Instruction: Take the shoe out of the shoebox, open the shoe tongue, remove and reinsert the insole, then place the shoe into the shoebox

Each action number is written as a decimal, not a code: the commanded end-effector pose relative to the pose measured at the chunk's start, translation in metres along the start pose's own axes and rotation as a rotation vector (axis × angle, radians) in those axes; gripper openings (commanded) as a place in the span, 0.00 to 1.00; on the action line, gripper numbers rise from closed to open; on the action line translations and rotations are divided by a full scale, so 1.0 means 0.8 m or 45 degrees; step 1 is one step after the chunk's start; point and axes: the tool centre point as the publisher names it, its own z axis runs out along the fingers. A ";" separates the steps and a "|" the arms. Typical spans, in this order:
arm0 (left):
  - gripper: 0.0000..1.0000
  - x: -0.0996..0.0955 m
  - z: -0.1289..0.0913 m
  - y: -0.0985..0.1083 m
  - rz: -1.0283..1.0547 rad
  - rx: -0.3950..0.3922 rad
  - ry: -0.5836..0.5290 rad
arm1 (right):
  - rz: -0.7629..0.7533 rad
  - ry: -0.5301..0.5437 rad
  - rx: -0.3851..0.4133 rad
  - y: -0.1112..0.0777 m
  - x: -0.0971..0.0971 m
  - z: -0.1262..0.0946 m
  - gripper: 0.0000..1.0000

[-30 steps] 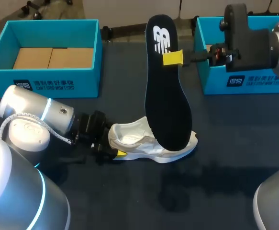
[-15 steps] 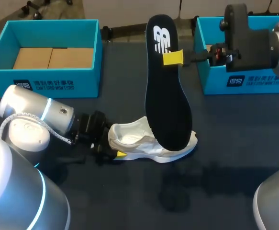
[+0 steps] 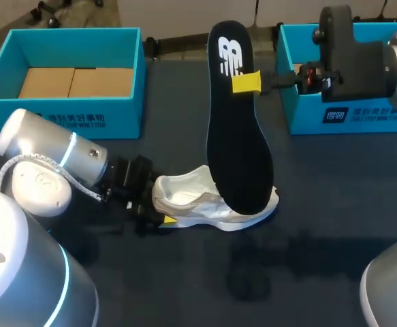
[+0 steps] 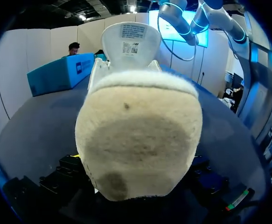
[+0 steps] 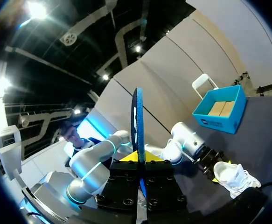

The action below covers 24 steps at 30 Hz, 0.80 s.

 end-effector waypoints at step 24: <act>1.00 -0.005 -0.047 -0.002 -0.060 -0.442 -0.065 | 0.002 -0.004 0.000 0.000 -0.001 0.003 0.00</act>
